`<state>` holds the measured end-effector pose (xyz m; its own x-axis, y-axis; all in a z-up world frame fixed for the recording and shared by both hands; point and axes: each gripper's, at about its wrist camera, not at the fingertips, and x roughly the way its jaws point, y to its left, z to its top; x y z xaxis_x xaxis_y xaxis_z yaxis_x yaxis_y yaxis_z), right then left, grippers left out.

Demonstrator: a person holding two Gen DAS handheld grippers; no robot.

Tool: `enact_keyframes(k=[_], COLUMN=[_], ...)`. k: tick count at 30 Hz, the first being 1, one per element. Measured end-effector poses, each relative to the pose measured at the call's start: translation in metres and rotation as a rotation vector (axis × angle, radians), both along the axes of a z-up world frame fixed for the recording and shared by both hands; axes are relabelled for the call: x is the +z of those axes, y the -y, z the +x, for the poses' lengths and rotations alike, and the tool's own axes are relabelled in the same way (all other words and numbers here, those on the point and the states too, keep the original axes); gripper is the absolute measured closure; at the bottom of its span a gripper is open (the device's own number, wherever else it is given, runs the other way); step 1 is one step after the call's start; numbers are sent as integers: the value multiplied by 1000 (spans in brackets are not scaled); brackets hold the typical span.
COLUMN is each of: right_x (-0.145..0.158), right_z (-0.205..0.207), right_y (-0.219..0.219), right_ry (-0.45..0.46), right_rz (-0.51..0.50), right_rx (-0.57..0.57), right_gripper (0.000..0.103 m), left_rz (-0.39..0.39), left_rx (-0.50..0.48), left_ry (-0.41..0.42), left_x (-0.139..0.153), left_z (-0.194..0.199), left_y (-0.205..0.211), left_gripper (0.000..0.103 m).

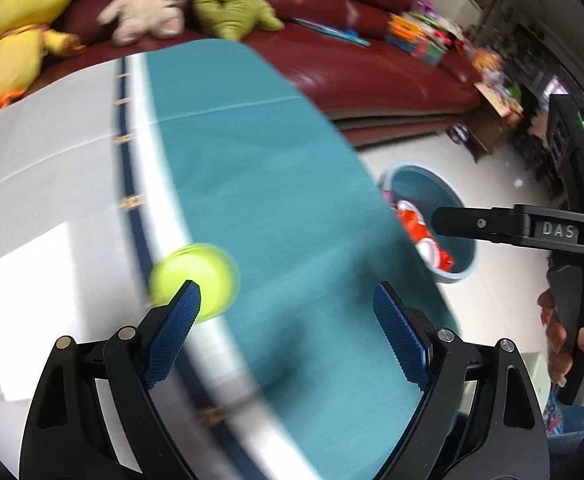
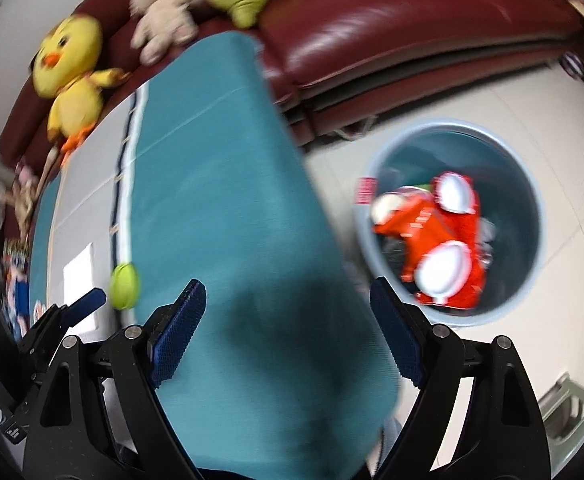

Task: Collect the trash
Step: 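Return both tools to the table toward the tissue and green lid, then grasp the white tissue with the left tool while the right tool grasps the green lid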

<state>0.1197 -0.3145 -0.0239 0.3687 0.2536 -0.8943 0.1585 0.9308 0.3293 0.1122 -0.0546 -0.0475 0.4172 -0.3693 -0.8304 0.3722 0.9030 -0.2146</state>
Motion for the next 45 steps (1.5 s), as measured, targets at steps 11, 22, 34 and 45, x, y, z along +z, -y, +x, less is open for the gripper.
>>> enact_keyframes(k=[11,22,34,45], right_x=[-4,-32,-44,-36], right_z=[36,51,48,47], right_y=[-139,-210,-233,-217], right_ry=[-42,-71,-37,-37], right_rz=[7,-102,-216,-132], right_rx=[246,340,393,374], right_gripper=[23,31,50,50], left_rz=[11,2,-20,34], left_rx=[262,330,332,300], left_ry=[-11,-33,-56,-71], left_x=[-14,-27,-35,-37], left_z=[-14,-20,-10,10], left_y=[-147,-200,-207,-180], left_gripper=[15,14,9,4])
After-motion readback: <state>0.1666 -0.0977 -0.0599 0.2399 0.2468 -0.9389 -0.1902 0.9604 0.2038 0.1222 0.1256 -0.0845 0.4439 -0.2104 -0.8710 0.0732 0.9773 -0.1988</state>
